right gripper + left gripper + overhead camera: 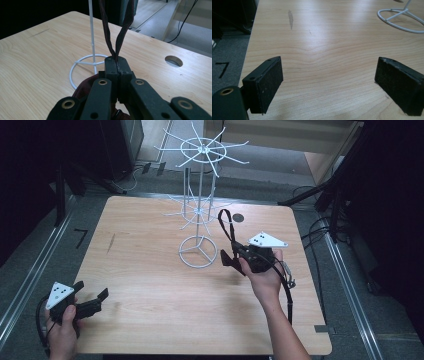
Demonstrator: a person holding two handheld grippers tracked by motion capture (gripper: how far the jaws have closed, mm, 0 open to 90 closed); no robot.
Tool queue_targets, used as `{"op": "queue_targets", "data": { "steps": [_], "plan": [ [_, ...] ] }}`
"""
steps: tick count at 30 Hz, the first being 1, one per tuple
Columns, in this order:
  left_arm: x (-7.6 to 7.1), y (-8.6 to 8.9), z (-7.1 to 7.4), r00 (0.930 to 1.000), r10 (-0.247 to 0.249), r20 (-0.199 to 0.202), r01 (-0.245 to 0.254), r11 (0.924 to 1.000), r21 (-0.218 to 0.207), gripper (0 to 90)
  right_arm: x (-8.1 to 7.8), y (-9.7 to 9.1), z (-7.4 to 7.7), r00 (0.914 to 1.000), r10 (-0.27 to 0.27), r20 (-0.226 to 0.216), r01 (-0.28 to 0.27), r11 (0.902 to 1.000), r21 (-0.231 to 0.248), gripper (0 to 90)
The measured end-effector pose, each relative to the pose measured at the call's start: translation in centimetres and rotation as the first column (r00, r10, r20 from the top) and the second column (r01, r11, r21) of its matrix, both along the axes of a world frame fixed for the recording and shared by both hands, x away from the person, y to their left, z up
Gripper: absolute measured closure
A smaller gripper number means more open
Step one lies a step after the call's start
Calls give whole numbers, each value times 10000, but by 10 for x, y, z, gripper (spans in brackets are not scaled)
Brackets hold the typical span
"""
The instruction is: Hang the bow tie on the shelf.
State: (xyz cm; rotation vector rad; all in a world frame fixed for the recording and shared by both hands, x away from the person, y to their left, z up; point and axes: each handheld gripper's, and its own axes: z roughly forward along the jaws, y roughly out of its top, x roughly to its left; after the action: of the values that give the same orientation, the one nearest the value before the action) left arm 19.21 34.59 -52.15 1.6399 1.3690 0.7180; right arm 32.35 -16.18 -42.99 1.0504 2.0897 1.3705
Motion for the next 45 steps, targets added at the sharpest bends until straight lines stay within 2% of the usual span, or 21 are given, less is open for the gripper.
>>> {"op": "queue_targets", "data": {
  "steps": [9, 17, 27, 37, 41, 45],
  "plan": [
    [0, 0, 0, 10000, -7, 4, 7, 10000, 0, 88, 11, 14, -9, 9997, 79, -214, -77, 9999, 97, 900],
    [0, 0, 0, 10000, -17, 6, 17, 10000, -17, 88, 22, 33, -20, 9986, 272, -458, -267, 9996, 102, 900],
    [0, 0, 0, 10000, -21, -7, 21, 10000, -28, 88, 33, 49, -35, 9972, 287, -688, -296, 9995, -114, 900],
    [0, 0, 0, 10000, -13, -4, 13, 10000, -41, 89, 43, 54, -47, 9962, 122, -857, -150, 9994, -320, 900],
    [0, 0, 0, 10000, -10, 0, 10, 10000, -28, 88, 46, 52, -49, 9966, 7, -819, -25, 9997, -226, 898],
    [0, 0, 0, 10000, -12, 7, 12, 10000, -36, 88, 47, 51, -50, 9974, 24, -724, -36, 9999, -169, 829]
  ]
}}
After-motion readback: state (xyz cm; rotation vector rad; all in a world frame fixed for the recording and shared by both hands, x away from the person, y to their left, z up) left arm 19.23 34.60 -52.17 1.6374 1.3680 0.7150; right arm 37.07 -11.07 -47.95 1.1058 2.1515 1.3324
